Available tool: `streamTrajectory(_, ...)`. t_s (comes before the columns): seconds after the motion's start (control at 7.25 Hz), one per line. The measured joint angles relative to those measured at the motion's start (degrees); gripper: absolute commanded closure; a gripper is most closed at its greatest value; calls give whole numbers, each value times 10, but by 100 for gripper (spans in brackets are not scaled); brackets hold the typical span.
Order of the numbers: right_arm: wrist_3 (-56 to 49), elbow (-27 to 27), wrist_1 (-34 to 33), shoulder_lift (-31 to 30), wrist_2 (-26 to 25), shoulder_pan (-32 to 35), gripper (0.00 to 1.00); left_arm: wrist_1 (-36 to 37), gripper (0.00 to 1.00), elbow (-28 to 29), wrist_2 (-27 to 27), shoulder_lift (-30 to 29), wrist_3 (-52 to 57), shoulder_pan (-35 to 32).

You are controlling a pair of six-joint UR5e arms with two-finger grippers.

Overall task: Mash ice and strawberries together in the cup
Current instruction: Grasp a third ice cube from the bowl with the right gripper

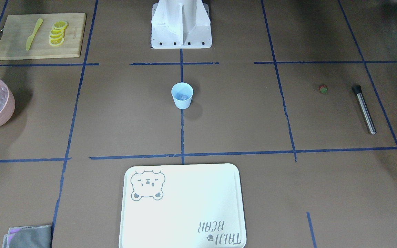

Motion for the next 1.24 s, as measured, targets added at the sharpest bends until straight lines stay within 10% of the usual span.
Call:
streamTrajectory(0.41, 4, -1, -4, -4, 1, -17, 26, 0, 0, 0, 0, 0, 0, 0)
streamTrajectory(0.83, 5, -1, -7, -10, 1, -26, 96, 0, 0, -1, 0, 0, 0, 0)
streamTrajectory(1.24, 4, 2, -14, -9, 1, -32, 98, 0, 0, -1, 0, 0, 0, 1)
